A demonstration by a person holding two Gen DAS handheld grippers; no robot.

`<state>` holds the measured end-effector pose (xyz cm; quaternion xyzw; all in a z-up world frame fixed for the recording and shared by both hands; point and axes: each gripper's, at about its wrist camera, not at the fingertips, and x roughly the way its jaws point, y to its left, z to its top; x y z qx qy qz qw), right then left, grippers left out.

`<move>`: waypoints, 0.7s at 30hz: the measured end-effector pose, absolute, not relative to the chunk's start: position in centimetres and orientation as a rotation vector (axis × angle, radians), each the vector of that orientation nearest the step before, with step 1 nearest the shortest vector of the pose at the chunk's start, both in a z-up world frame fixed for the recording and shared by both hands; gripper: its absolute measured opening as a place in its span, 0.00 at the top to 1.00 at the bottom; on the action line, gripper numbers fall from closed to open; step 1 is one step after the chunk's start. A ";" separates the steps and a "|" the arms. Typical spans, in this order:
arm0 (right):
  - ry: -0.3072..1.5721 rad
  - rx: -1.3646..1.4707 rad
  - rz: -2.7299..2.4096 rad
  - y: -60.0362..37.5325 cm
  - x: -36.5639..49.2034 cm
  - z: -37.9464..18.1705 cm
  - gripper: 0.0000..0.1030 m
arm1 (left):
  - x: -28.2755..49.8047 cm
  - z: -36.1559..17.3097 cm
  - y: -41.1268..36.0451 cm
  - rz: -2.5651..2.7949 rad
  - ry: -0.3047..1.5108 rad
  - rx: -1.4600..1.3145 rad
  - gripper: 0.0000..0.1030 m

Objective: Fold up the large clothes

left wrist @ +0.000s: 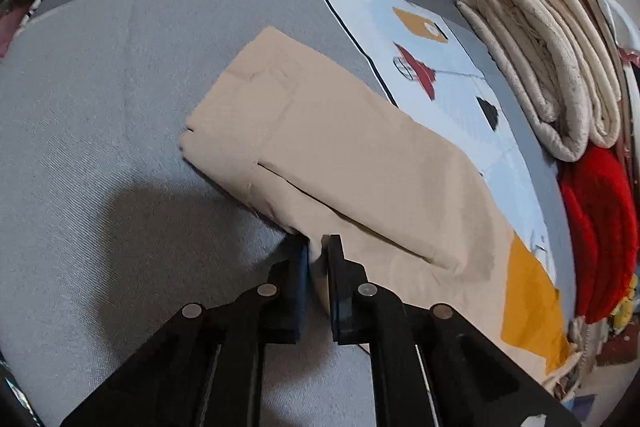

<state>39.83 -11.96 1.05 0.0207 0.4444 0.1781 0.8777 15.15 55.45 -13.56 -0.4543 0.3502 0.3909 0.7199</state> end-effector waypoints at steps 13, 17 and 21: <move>1.102 0.048 0.312 -14.0 41.4 -3.3 0.45 | 30.9 1.8 35.0 0.597 0.642 -0.415 1.00; 1.086 0.039 0.295 -14.5 41.1 -2.9 0.45 | 35.3 6.0 22.7 0.261 0.606 -0.375 1.00; 1.077 0.044 0.304 -14.9 41.0 -2.6 0.46 | 37.7 6.3 12.0 -0.095 0.713 -0.350 0.98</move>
